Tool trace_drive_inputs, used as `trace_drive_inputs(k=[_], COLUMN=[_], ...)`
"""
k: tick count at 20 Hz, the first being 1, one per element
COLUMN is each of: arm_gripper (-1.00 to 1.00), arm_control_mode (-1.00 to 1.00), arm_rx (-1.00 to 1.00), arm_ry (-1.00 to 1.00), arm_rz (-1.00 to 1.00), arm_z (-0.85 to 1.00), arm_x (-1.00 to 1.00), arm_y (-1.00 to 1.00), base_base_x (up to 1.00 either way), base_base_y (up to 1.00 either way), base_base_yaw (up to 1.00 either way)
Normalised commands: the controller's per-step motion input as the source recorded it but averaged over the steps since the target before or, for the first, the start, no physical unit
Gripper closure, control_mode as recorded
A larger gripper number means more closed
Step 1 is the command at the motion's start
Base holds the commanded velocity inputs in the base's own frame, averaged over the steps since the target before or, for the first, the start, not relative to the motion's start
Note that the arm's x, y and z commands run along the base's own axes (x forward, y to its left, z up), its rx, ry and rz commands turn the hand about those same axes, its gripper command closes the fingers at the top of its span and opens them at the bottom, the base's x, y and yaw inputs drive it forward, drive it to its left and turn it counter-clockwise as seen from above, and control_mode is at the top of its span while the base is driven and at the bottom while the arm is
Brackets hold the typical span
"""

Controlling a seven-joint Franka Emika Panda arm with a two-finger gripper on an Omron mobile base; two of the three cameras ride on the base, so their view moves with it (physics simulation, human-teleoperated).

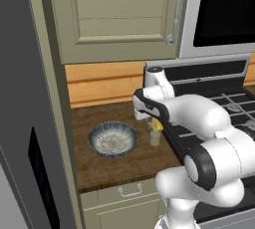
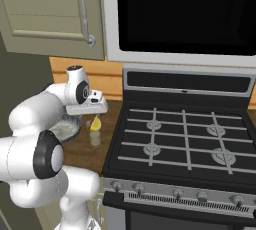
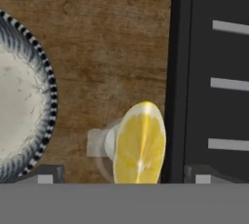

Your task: Grab a lemon wedge from the fridge and one ice cube from the ice bowl, and put them in the glass of lemonade.

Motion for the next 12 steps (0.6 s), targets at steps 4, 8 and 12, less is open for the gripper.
trace_drive_inputs(k=[4, 8, 12], arm_gripper=[-1.0, -1.0, -1.0], arm_control_mode=[-1.0, -1.0, -1.0], arm_rx=[0.03, 0.05, 0.05], arm_ry=[-0.07, -0.03, -0.02], arm_rz=[0.0, 0.0, 0.0], arm_z=[0.09, 0.06, 0.1], arm_x=[-0.13, -0.14, -0.08], arm_y=[0.0, -0.07, -0.02], base_base_x=[0.0, 0.0, 0.0], base_base_y=[0.0, 0.0, 0.0], base_base_yaw=[0.0, 0.0, 0.0])
